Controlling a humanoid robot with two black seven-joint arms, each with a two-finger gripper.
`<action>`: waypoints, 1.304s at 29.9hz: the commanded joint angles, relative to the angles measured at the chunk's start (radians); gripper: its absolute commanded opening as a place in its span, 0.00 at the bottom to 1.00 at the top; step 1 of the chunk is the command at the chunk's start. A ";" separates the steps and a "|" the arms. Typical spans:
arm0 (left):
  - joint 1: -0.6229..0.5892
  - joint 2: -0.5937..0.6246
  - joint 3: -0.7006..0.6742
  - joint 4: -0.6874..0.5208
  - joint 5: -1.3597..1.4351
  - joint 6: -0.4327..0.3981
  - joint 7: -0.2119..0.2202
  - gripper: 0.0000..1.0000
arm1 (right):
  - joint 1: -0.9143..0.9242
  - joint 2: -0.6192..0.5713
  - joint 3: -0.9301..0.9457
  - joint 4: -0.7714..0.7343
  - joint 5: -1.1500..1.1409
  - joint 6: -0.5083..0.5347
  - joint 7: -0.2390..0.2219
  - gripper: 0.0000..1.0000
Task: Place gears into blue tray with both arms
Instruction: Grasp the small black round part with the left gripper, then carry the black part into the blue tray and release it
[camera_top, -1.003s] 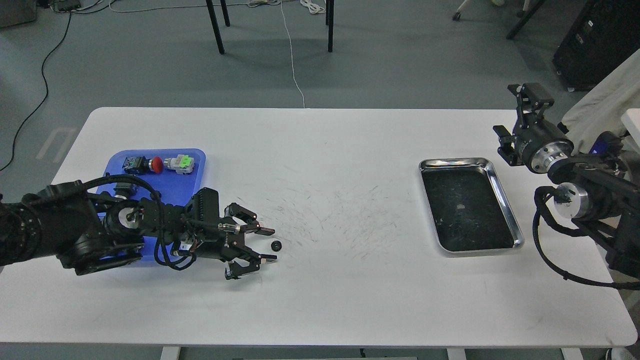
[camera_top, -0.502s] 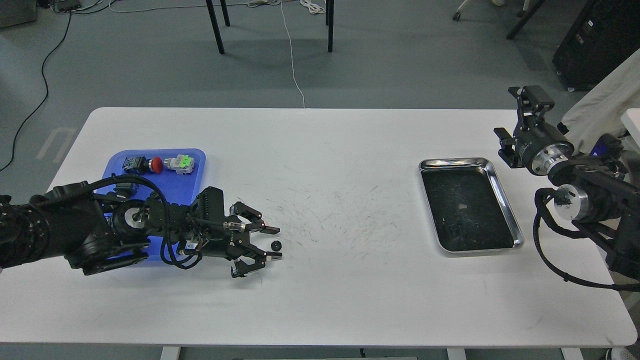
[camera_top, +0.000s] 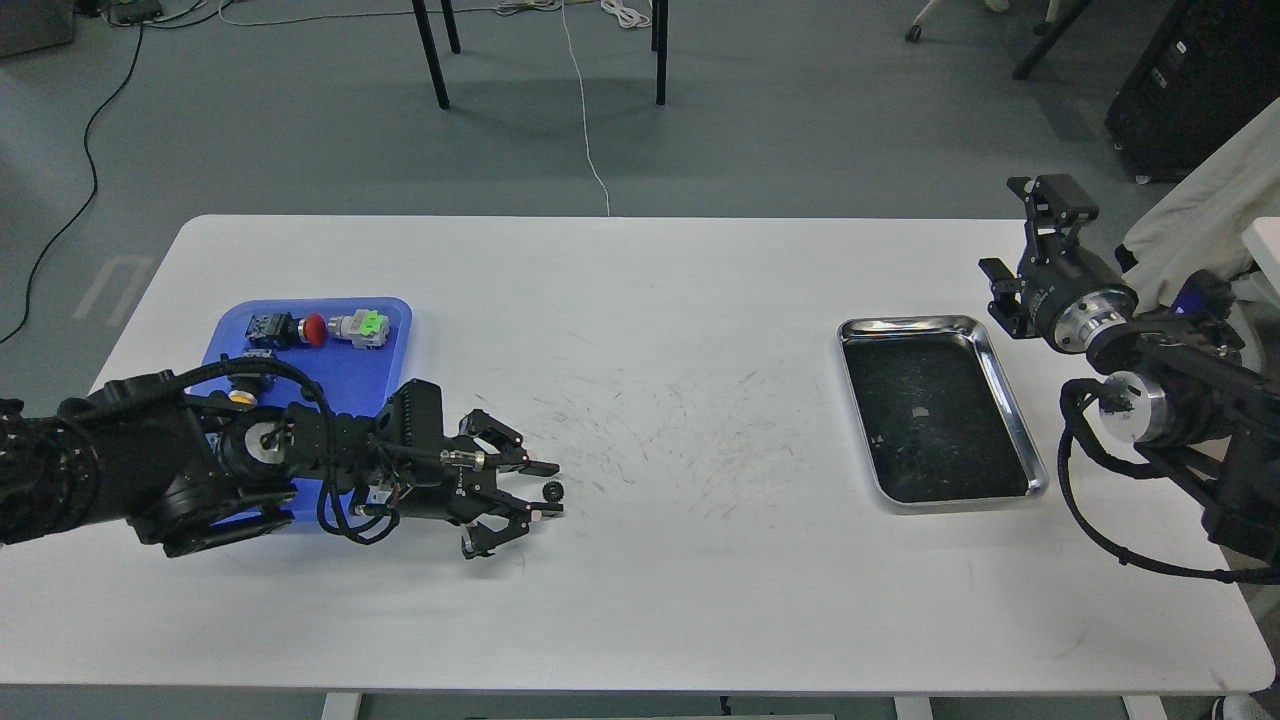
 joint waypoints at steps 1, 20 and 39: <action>0.001 0.001 0.001 0.003 0.001 0.000 0.000 0.30 | 0.000 0.001 -0.001 -0.002 0.000 0.000 0.000 0.97; -0.002 0.031 -0.011 -0.009 -0.007 0.000 0.000 0.14 | 0.000 0.001 -0.001 0.000 -0.014 0.000 0.000 0.97; -0.086 0.281 -0.190 -0.035 -0.116 -0.003 0.000 0.11 | 0.004 0.018 0.000 -0.015 -0.014 0.000 0.000 0.97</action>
